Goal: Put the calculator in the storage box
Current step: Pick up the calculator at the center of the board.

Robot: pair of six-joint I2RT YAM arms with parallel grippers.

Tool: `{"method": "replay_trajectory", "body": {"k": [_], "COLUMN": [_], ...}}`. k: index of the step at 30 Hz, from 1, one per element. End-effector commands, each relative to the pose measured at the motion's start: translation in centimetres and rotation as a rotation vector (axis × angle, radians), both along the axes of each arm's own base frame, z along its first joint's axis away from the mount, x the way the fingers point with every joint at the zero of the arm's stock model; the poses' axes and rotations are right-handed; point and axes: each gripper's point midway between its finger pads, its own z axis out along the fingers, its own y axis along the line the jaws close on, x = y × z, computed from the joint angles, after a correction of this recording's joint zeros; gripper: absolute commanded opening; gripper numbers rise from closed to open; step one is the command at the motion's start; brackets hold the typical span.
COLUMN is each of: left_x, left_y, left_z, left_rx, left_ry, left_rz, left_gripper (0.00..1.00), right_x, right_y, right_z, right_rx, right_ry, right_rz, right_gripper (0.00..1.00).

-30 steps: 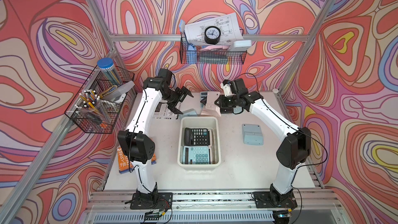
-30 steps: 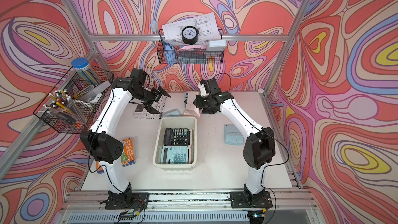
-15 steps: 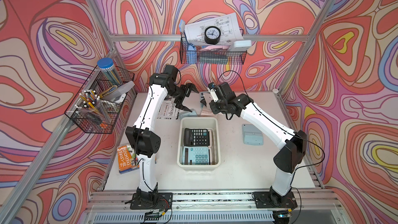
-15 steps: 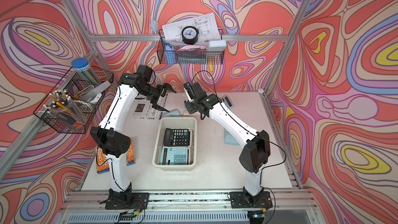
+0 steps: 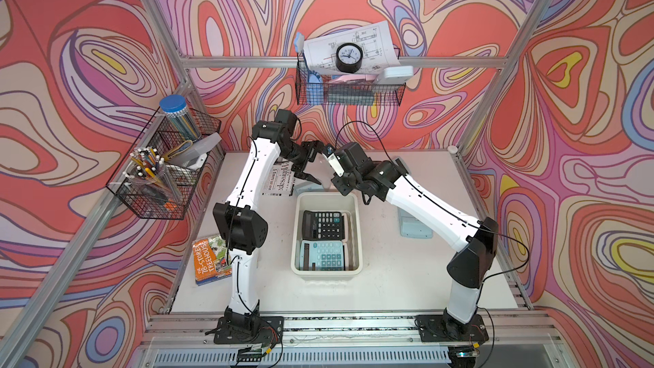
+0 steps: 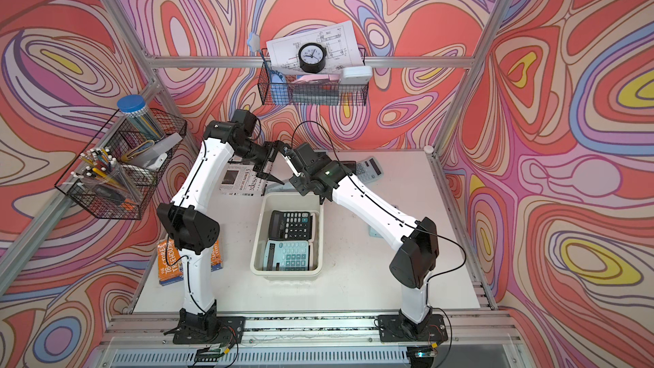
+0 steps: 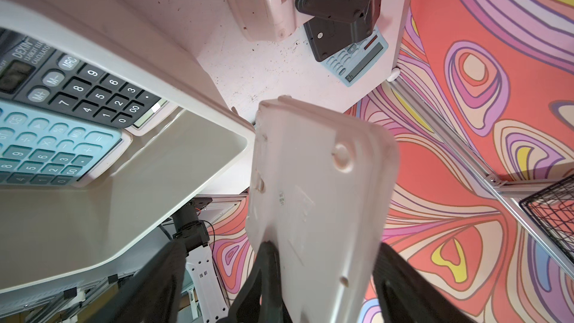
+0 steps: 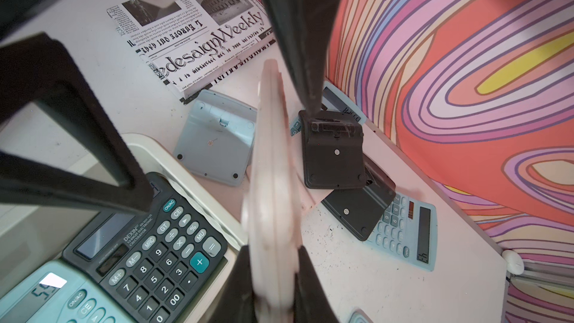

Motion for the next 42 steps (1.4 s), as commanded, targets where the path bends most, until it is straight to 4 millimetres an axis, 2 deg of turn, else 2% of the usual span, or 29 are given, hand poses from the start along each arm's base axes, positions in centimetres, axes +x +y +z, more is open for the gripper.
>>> {"method": "replay_trajectory", "body": {"k": [1,12,15,17,19,23,26,30,34,39,42], "left_x": [-0.6,0.0,0.4,0.7,1.0,1.3,1.6,2.2,2.2,1.6,1.5], "left_y": [-0.4,-1.0,-1.3,-1.5,-1.5,-1.2,-0.6,0.1,0.9,1.5,1.7], "left_z": [-0.6,-0.6,-0.3,0.2,0.5,1.0,1.5,2.7,3.4,3.2,3.3], "left_rx": [-0.008,-0.044,-0.067,-0.084,-0.093,-0.098,-0.098,-0.103,-0.076,-0.031,-0.001], "left_ry": [0.028,-0.003,-0.032,-0.057,-0.081,-0.112,-0.156,-0.28,-0.375,-0.453,-0.529], "left_rz": [-0.038,-0.07,-0.083,-0.088,-0.091,-0.092,-0.101,-0.152,-0.195,-0.273,-0.31], "left_gripper": [0.7,0.24,0.16,0.1,0.07,0.02,0.0,0.0,0.0,0.0,0.0], "right_x": [0.4,-0.2,-0.3,-0.4,-0.4,-0.9,-1.6,-2.1,-1.6,-0.1,0.6], "right_y": [0.3,0.9,0.9,0.9,0.7,0.4,-0.1,-1.3,-2.6,-4.3,-5.2], "right_z": [1.3,0.9,0.7,0.6,0.8,1.1,2.1,3.3,2.2,1.7,-0.1], "right_rx": [0.0,0.007,0.007,0.007,0.007,0.025,0.062,0.174,0.283,0.476,0.577], "right_ry": [-0.043,-0.028,-0.024,-0.023,-0.027,-0.018,-0.005,0.064,0.183,0.336,0.502], "right_rz": [0.005,0.011,0.006,0.007,0.003,-0.008,-0.023,-0.081,-0.159,-0.232,-0.269], "right_gripper": [0.12,0.15,0.18,0.24,0.33,0.61,0.78,0.92,0.98,0.98,0.98]}}
